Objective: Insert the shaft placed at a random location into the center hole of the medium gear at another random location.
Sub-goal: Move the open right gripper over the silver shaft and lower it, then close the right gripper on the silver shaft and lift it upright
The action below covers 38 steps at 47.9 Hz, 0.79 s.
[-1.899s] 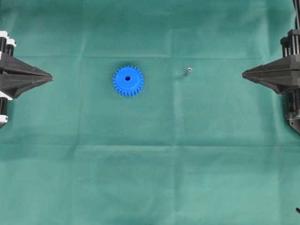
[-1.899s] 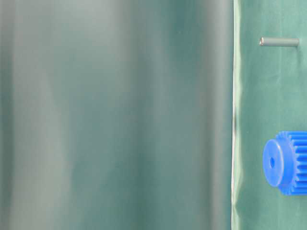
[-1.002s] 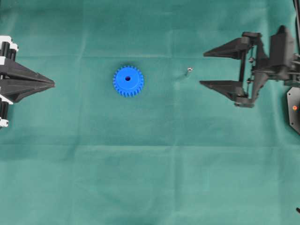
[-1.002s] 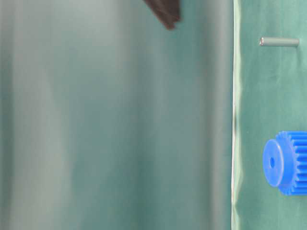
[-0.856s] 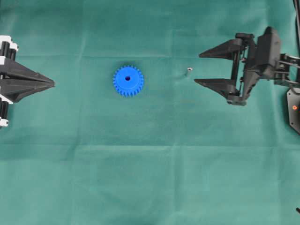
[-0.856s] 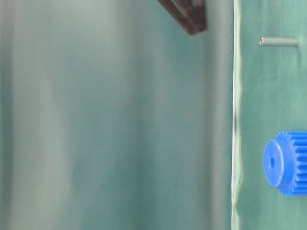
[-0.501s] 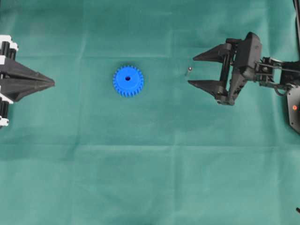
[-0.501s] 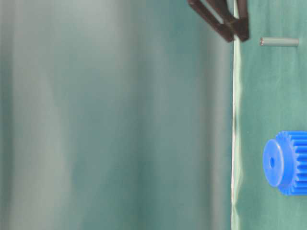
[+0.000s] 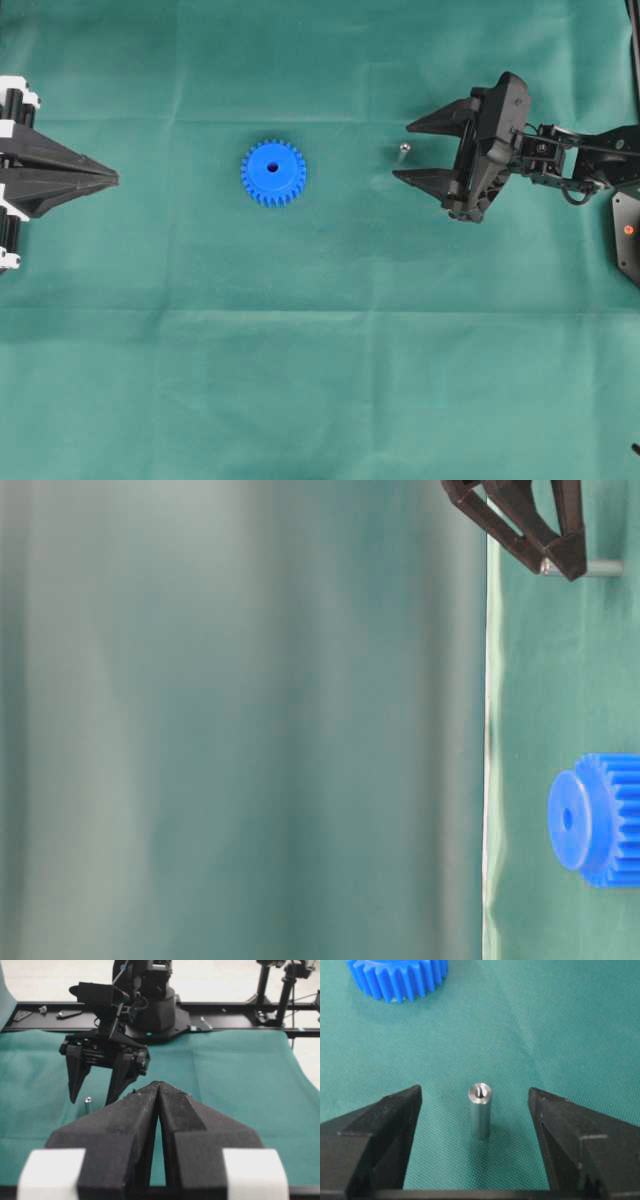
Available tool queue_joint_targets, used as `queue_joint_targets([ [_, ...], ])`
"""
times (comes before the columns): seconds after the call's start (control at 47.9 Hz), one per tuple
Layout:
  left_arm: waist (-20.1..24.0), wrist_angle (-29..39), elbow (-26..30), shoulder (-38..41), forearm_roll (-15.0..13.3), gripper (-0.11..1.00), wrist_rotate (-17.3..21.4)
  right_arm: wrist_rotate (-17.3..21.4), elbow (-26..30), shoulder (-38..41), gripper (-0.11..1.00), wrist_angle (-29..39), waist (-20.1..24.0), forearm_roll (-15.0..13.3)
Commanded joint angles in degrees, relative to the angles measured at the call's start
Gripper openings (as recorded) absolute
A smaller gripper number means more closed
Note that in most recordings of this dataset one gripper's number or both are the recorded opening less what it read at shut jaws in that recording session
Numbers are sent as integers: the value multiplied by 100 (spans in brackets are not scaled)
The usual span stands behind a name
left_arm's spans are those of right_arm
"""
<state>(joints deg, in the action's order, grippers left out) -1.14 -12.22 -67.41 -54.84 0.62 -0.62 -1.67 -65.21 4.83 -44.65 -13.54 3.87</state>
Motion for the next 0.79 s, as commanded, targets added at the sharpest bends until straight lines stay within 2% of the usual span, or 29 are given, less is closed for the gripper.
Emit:
queue_joint_targets([
  [0.0,18,0,105,44,9,0,0,-79,88,-44,80,-88,-26,18],
  [0.083,18,9,105,35,9,0,0,-79,88,-44,75,-79,-26,44],
  [0.167,18,9,114,35,18,0,0,-79,79,-44,65,-88,-44,79],
  [0.313,9,9,105,44,9,0,0,-79,88,-44,25,-97,-62,79],
  [0.376,18,9,105,35,9,0,0,-79,88,-44,13,-88,-70,79],
  [0.772,9,0,114,35,18,0,-9,-62,105,-229,13,18,-70,88],
])
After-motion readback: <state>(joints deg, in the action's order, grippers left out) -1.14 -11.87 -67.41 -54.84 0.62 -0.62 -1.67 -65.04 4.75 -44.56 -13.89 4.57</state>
